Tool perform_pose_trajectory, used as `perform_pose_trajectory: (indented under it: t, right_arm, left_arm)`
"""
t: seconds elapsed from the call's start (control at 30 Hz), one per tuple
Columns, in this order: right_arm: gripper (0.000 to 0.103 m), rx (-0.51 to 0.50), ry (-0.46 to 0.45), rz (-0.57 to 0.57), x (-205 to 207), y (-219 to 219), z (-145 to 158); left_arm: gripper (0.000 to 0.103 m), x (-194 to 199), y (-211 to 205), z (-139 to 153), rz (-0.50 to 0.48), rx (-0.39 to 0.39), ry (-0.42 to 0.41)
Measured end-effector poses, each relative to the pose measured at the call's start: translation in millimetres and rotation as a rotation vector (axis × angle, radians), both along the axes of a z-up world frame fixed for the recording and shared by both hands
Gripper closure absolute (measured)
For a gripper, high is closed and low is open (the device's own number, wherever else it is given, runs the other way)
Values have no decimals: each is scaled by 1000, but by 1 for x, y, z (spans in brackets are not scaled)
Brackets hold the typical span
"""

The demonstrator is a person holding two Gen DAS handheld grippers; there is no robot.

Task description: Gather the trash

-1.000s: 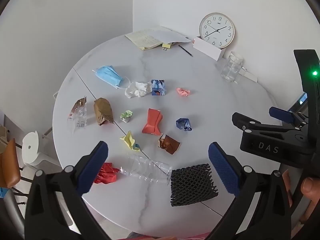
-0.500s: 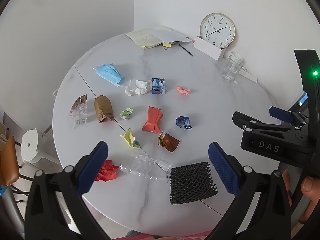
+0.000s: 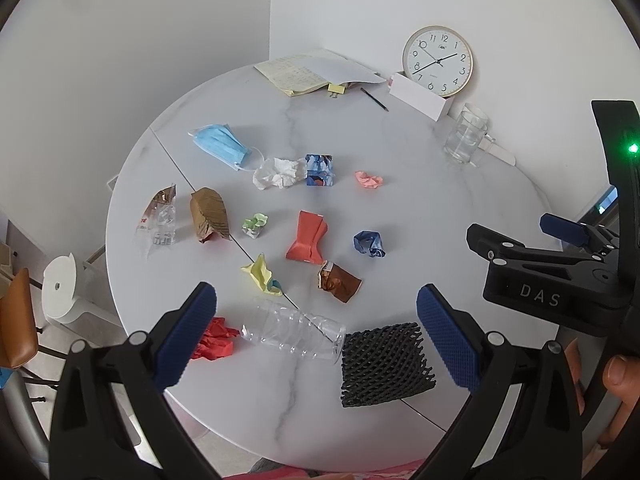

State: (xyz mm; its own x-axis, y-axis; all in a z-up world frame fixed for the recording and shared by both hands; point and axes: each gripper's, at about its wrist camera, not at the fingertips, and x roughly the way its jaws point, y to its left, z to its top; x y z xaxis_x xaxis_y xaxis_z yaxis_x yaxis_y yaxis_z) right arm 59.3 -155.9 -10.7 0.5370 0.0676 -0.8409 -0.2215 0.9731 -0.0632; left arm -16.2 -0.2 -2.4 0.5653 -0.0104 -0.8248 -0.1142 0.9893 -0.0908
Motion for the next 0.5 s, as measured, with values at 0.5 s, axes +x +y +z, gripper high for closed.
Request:
perform_pose_trajectory:
  t: [0.5]
  right_arm:
    - [2, -6, 3, 2, 1, -1, -3]
  left_arm:
    - [7, 3, 7, 0, 1, -5, 7]
